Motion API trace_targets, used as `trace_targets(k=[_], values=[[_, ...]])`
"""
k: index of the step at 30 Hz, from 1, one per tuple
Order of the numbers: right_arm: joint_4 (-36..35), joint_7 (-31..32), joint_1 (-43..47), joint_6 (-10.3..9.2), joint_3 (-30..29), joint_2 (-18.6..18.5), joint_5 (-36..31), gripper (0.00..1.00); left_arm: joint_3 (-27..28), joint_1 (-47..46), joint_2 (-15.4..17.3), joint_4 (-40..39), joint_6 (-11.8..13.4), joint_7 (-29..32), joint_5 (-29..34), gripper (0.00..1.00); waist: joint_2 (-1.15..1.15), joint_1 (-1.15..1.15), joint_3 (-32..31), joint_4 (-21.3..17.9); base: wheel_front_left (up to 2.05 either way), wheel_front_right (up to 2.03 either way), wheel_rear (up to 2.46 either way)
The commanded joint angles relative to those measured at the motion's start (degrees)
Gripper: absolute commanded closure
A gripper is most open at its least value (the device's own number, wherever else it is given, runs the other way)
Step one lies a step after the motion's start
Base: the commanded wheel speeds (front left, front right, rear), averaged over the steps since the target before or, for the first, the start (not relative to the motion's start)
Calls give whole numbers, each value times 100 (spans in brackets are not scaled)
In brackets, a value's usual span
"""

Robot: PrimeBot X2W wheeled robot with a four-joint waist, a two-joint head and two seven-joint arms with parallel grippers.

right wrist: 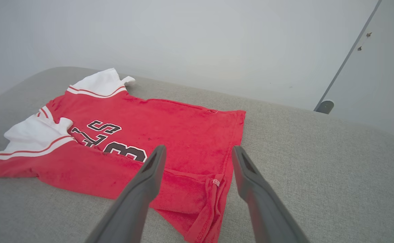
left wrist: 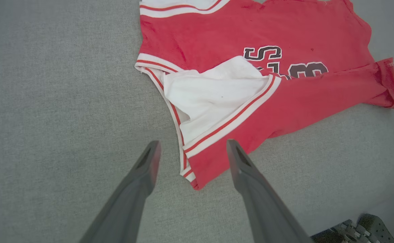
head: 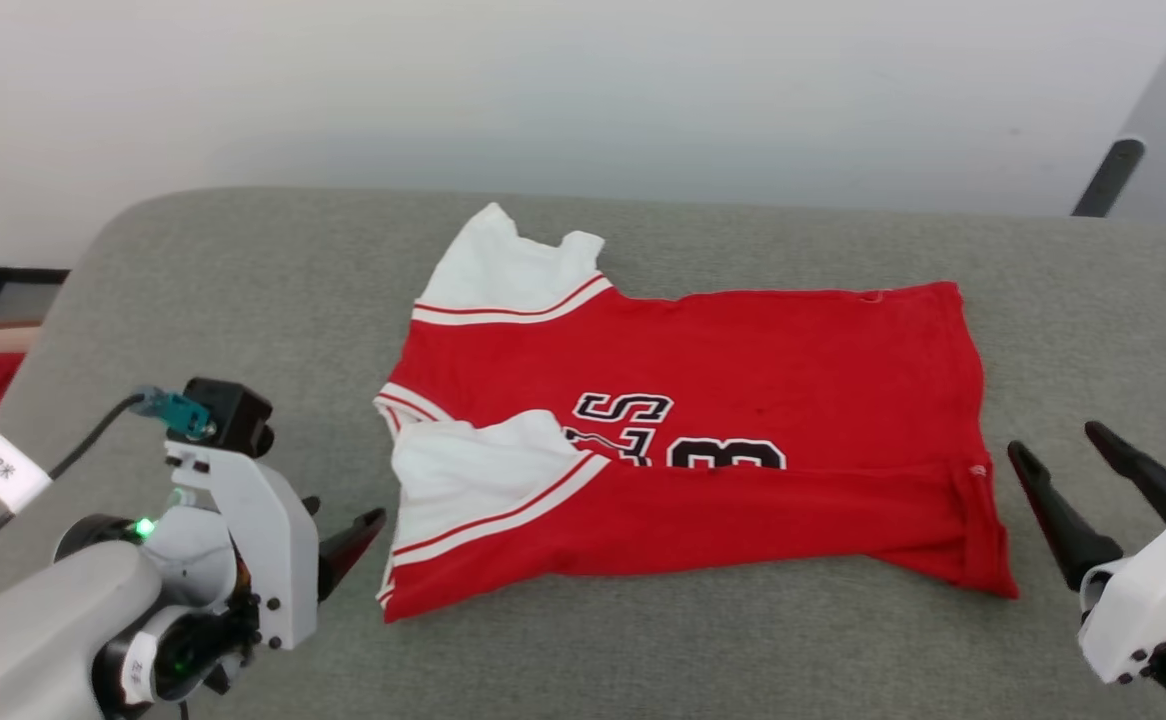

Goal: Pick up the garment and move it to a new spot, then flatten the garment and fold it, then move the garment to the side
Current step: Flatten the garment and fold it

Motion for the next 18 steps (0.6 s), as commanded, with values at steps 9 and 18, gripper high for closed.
trace_targets(k=[9,18], values=[[-598,129,358,-6,-232,458,-240,0,-47,-143,71,378,39,809,-409,0,0,0,205,-563,0,0,0],[-728,17,650,-6,-497,777,-282,0,-151,-112,-101,998,-62,1242,-623,0,0,0,450,-836,0,0,0]])
